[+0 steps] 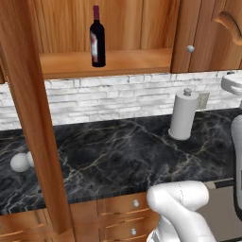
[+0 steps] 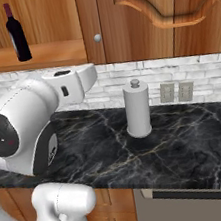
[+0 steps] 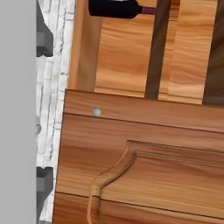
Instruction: Open the cabinet directly in front. Then move the wine and the mug to the dining counter with the candle on it.
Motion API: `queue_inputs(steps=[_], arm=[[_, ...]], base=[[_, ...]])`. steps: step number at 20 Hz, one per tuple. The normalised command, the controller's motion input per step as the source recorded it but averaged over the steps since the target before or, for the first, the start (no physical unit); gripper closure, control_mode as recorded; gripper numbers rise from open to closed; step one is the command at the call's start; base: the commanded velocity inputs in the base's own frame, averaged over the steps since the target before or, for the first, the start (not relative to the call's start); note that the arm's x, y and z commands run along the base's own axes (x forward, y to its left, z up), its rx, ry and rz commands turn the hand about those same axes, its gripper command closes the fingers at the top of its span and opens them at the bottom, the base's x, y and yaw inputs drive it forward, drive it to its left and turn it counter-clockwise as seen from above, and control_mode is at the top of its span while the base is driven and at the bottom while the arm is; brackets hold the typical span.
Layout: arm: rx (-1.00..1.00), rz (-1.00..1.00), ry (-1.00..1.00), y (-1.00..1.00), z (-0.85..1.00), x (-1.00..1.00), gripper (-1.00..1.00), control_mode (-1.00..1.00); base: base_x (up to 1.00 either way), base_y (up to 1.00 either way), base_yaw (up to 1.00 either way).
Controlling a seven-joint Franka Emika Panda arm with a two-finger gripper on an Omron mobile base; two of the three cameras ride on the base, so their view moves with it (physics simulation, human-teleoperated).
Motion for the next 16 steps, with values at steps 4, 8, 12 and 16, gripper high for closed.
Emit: queue_inputs(steps=[4,8,12,16], arm=[[0.00,0.00,0.00,-0.01,-0.02,0.66,-1.00,-1.00],[0.00,0.00,-0.01,-0.05,-0.06,0.72,-1.00,-1.00],[0.00,0.00,0.00,-0.21,-0.10,0.75,-1.00,-1.00],[0.00,0.00,0.00,-0.24,-0.06,0.67,-1.00,-1.00]], base=[[0.00,0.00,0.00],[0.00,0.00,0.00],[0.00,0.00,0.00],[0.00,0.00,0.00]])
